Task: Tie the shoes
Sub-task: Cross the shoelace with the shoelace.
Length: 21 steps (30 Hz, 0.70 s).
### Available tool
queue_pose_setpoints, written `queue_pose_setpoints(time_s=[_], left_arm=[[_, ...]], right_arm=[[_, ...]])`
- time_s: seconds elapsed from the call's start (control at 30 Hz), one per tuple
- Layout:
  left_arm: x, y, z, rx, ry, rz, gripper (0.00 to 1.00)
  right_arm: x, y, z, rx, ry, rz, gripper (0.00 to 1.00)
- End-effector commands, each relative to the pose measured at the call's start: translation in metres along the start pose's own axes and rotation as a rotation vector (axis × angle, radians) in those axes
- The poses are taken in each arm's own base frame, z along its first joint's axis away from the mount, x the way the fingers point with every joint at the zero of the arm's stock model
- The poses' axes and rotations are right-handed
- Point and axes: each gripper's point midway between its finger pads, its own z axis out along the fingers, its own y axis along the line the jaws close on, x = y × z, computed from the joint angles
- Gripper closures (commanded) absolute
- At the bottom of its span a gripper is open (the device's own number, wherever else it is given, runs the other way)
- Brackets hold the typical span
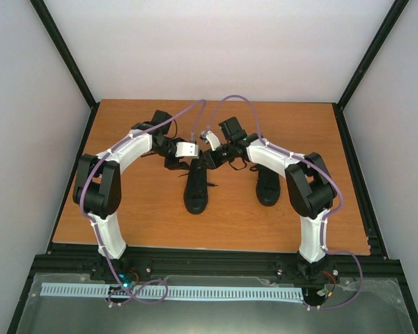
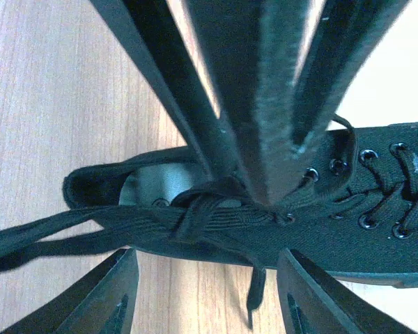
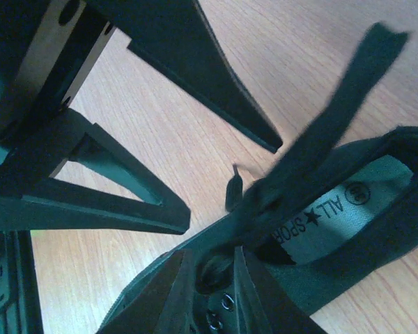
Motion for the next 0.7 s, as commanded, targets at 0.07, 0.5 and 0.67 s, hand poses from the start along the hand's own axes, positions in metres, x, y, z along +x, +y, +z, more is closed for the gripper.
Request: queue_pose_setpoints(time_s=[0.07, 0.5, 0.67], left_arm=[[-0.009, 0.010, -0.004, -0.013, -0.037, 0.015, 0.45], [0.025, 0.013, 0.007, -0.016, 0.080, -0.064, 0.53], [0.036, 0.010, 0.017, -0.020, 0.091, -0.087, 0.53]], right_arm=[[-0.008, 0.010, 0.001, -0.054, -0.019, -0.036, 0.77], [-0.003, -0.003, -0.007, 0.110, -0.044, 0.001, 0.60], [0.000, -0.010, 0.008, 0.130, -0.034, 0.035, 0.62]])
